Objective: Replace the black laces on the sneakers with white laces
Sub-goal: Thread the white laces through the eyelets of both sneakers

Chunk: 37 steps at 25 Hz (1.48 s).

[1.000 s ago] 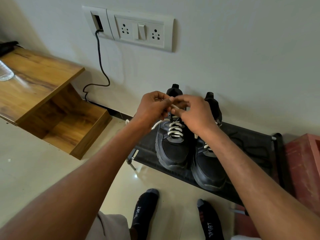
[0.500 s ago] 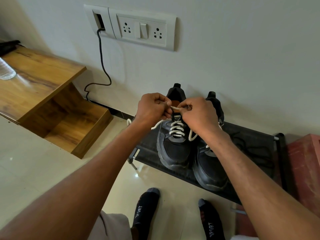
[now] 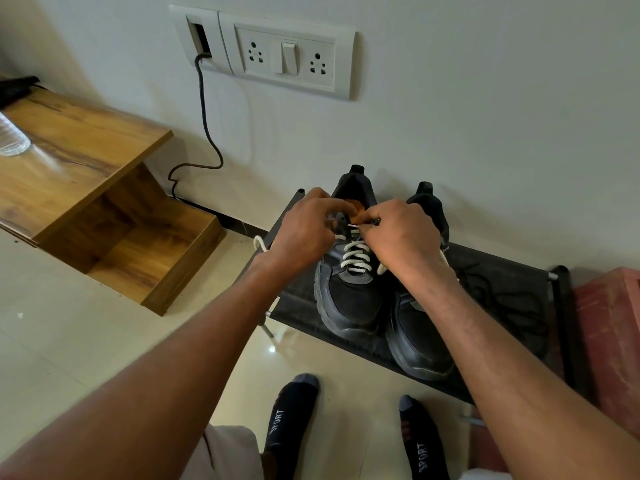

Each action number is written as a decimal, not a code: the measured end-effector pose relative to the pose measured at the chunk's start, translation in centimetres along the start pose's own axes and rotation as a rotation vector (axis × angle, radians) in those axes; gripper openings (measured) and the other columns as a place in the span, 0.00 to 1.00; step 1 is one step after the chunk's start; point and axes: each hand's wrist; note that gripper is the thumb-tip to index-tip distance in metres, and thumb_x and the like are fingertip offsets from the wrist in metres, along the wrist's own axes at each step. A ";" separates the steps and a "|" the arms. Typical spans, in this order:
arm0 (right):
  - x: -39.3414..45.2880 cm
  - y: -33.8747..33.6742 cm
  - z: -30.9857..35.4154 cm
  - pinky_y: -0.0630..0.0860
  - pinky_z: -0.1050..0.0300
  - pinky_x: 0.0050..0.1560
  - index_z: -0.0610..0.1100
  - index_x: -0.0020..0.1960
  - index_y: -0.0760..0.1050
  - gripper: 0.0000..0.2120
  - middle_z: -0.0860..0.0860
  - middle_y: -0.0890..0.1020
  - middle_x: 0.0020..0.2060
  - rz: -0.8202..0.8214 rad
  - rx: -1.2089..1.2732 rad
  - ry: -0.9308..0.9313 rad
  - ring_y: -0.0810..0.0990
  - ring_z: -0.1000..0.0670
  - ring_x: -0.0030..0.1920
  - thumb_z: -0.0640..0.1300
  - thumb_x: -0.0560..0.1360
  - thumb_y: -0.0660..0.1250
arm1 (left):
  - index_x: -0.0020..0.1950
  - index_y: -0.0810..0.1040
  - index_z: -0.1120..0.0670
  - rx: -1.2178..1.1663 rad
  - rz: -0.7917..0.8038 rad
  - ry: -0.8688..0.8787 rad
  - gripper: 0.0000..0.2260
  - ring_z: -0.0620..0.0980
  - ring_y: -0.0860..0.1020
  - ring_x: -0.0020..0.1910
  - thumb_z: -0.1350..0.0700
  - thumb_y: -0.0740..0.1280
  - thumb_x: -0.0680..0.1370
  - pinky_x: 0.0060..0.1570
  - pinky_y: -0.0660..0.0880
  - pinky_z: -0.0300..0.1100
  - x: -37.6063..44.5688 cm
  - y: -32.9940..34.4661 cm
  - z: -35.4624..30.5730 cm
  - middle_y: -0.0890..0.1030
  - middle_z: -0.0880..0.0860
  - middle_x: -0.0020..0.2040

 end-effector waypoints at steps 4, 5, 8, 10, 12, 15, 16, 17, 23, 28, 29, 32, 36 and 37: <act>-0.1 0.2 0.3 0.73 0.60 0.34 0.58 0.57 0.86 0.10 0.53 0.87 0.45 0.009 -0.039 -0.006 0.80 0.50 0.39 0.48 0.81 0.70 | 0.59 0.84 0.42 -0.055 0.025 -0.026 0.20 0.49 0.76 0.51 0.66 0.69 0.77 0.42 0.69 0.39 0.2 0.1 0.5 0.76 0.49 0.55; -0.1 0.2 0.4 0.71 0.60 0.33 0.59 0.57 0.86 0.10 0.53 0.87 0.46 0.010 -0.045 -0.006 0.79 0.50 0.39 0.48 0.81 0.70 | 0.58 0.83 0.42 -0.071 0.027 -0.036 0.19 0.49 0.76 0.48 0.66 0.69 0.77 0.42 0.70 0.41 0.2 0.1 0.7 0.76 0.49 0.52; -0.1 0.2 0.6 0.73 0.59 0.35 0.57 0.56 0.87 0.08 0.52 0.86 0.45 -0.009 -0.059 0.006 0.81 0.49 0.40 0.49 0.79 0.71 | 0.57 0.82 0.43 -0.131 0.039 -0.063 0.19 0.52 0.81 0.45 0.67 0.68 0.77 0.41 0.78 0.51 0.0 -0.1 1.0 0.81 0.50 0.49; -0.1 0.3 0.7 0.73 0.57 0.38 0.54 0.55 0.87 0.07 0.51 0.85 0.42 -0.035 -0.101 0.017 0.80 0.48 0.38 0.50 0.78 0.72 | 0.57 0.83 0.43 -0.148 0.043 -0.063 0.19 0.53 0.83 0.47 0.67 0.68 0.77 0.47 0.82 0.55 -0.1 -0.3 1.1 0.83 0.49 0.50; -0.2 0.7 0.8 0.72 0.57 0.38 0.52 0.52 0.86 0.06 0.52 0.83 0.40 -0.053 -0.128 0.021 0.77 0.48 0.37 0.50 0.78 0.73 | 0.56 0.83 0.42 -0.157 0.048 -0.062 0.19 0.53 0.84 0.47 0.66 0.68 0.78 0.47 0.82 0.56 -0.1 -0.4 1.0 0.84 0.49 0.51; -0.1 1.5 0.8 0.72 0.58 0.36 0.53 0.51 0.87 0.05 0.55 0.83 0.38 -0.030 0.003 0.054 0.79 0.50 0.38 0.49 0.77 0.73 | 0.58 0.82 0.44 -0.164 0.051 -0.062 0.18 0.50 0.83 0.44 0.66 0.68 0.78 0.42 0.81 0.50 -0.1 -0.4 1.3 0.84 0.49 0.52; 0.0 1.7 0.8 0.71 0.59 0.34 0.54 0.51 0.87 0.05 0.56 0.82 0.36 -0.017 0.060 0.079 0.80 0.52 0.37 0.49 0.77 0.73 | 0.58 0.82 0.44 -0.177 0.050 -0.060 0.18 0.46 0.82 0.41 0.66 0.68 0.78 0.39 0.79 0.45 -0.1 -0.4 1.5 0.84 0.48 0.51; 0.1 1.8 0.8 0.72 0.60 0.33 0.55 0.50 0.87 0.05 0.57 0.82 0.35 -0.010 0.101 0.101 0.81 0.52 0.37 0.49 0.77 0.73 | 0.58 0.82 0.44 -0.191 0.051 -0.058 0.18 0.41 0.80 0.37 0.66 0.68 0.78 0.35 0.75 0.38 -0.2 -0.4 1.7 0.84 0.47 0.50; 0.3 2.5 1.1 0.82 0.52 0.43 0.55 0.50 0.87 0.05 0.55 0.84 0.38 0.009 0.157 0.132 0.84 0.49 0.41 0.49 0.76 0.73 | 0.60 0.83 0.46 -0.229 0.080 -0.045 0.16 0.37 0.72 0.25 0.66 0.68 0.80 0.26 0.66 0.29 -0.2 -0.8 1.7 0.82 0.44 0.44; 0.4 2.8 0.9 0.82 0.50 0.49 0.56 0.57 0.85 0.09 0.54 0.86 0.47 0.051 0.174 0.084 0.84 0.49 0.47 0.48 0.78 0.71 | 0.62 0.76 0.52 -0.288 0.055 -0.112 0.14 0.47 0.81 0.58 0.62 0.73 0.79 0.52 0.78 0.39 -0.1 -0.5 2.2 0.83 0.50 0.60; 0.4 2.8 0.9 0.82 0.50 0.47 0.56 0.57 0.84 0.08 0.54 0.85 0.47 0.049 0.146 0.081 0.83 0.49 0.45 0.49 0.78 0.71 | 0.58 0.78 0.53 -0.275 0.035 -0.131 0.11 0.47 0.82 0.55 0.59 0.75 0.78 0.50 0.78 0.41 -0.1 -0.3 2.3 0.84 0.49 0.55; 0.5 2.8 0.9 0.81 0.51 0.47 0.54 0.53 0.85 0.07 0.53 0.85 0.44 0.096 0.172 0.087 0.83 0.48 0.45 0.47 0.80 0.68 | 0.45 0.82 0.54 -0.272 -0.034 -0.177 0.06 0.44 0.81 0.42 0.55 0.77 0.76 0.39 0.75 0.38 -0.2 0.4 1.9 0.84 0.48 0.42; 0.7 1.9 0.6 0.80 0.50 0.59 0.53 0.54 0.87 0.10 0.54 0.87 0.48 0.195 0.409 0.184 0.83 0.51 0.53 0.43 0.78 0.69 | 0.41 0.82 0.55 -0.400 -0.082 -0.247 0.07 0.46 0.81 0.40 0.58 0.78 0.75 0.45 0.82 0.48 -0.2 1.2 1.4 0.84 0.49 0.40; 0.7 1.7 0.5 0.80 0.48 0.61 0.54 0.55 0.86 0.09 0.55 0.86 0.50 0.212 0.402 0.172 0.83 0.52 0.54 0.46 0.77 0.71 | 0.42 0.82 0.55 -0.415 -0.092 -0.258 0.06 0.48 0.82 0.41 0.59 0.78 0.75 0.48 0.83 0.51 -0.1 1.2 1.3 0.85 0.50 0.40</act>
Point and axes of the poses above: each hand's wrist, its own x-axis towards the middle knuckle, its own y-axis out of the palm, z = x × y
